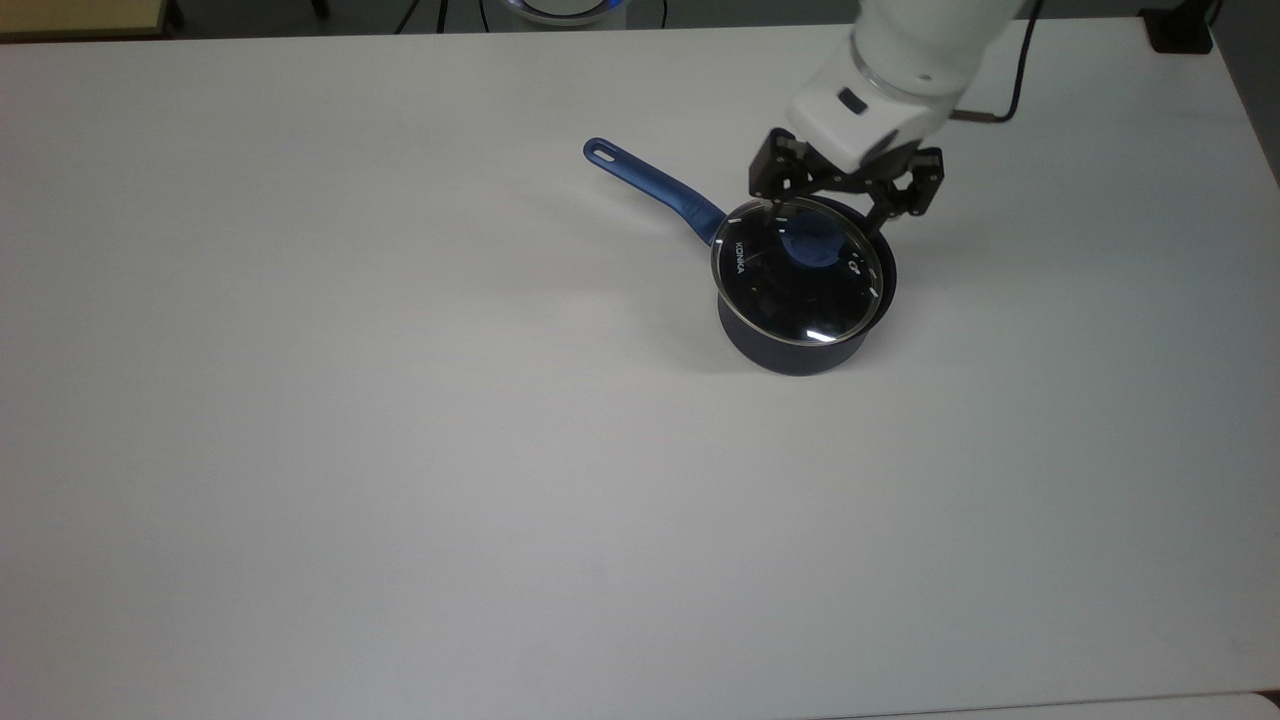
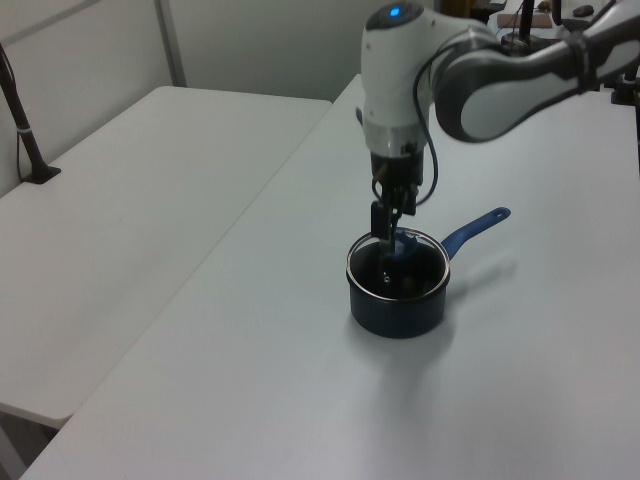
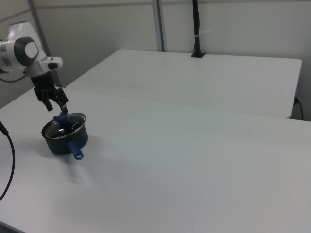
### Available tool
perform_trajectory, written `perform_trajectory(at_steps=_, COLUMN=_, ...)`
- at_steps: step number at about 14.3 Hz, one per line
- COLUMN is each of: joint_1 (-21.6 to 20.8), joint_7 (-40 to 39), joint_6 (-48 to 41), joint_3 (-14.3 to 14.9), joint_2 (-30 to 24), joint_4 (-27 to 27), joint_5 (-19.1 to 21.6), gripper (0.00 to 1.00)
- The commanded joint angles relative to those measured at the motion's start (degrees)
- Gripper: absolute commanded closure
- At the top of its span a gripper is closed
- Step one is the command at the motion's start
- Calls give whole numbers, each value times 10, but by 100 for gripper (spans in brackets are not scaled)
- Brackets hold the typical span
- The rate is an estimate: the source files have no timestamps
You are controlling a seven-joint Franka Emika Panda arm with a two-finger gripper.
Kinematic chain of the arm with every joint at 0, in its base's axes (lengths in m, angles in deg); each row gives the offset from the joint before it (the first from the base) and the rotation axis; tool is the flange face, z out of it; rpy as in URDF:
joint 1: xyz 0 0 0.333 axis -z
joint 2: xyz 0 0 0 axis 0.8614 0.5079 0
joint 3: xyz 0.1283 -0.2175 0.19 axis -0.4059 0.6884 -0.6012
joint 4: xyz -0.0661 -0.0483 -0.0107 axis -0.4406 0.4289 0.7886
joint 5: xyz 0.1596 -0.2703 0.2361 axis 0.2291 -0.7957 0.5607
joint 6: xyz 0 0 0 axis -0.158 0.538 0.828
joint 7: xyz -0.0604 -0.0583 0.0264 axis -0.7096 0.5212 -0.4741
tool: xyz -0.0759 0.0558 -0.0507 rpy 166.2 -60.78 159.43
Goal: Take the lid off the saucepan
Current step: 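Move the gripper over the saucepan and lower onto the blue lid knob, then close the gripper on the blue knob of the glass lid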
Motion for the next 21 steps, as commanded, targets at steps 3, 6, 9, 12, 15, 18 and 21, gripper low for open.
perform_trajectory(at_steps=3, joint_1=-17, joint_7=19, joint_6=11, joint_3=9, joint_2=15, joint_4=6, joint_5=-16, gripper=11)
perform_trajectory(at_steps=6, joint_1=-18, joint_7=19, joint_6=11, joint_3=9, joint_2=24, joint_4=5, joint_5=-16, gripper=18)
perform_trajectory(at_steps=9, joint_1=-13, joint_7=18, joint_6=11, joint_3=9, joint_2=24, joint_4=6, joint_5=-16, gripper=25)
perform_trajectory(at_steps=12, joint_1=-12, joint_7=18, joint_6=11, joint_3=9, joint_2=25, joint_4=5, joint_5=-18, gripper=31)
perform_trajectory(at_steps=15, joint_1=-12, joint_7=20, joint_6=9, joint_3=10, joint_2=23, joint_4=5, joint_5=-16, gripper=47)
perform_trajectory(at_steps=18, joint_1=-11, joint_7=21, joint_6=7, joint_3=10, joint_2=22, joint_4=5, joint_5=-16, gripper=58)
perform_trajectory(at_steps=21, joint_1=-7, joint_7=19, joint_6=4, joint_3=15, joint_2=7, joint_4=7, joint_5=-9, gripper=61)
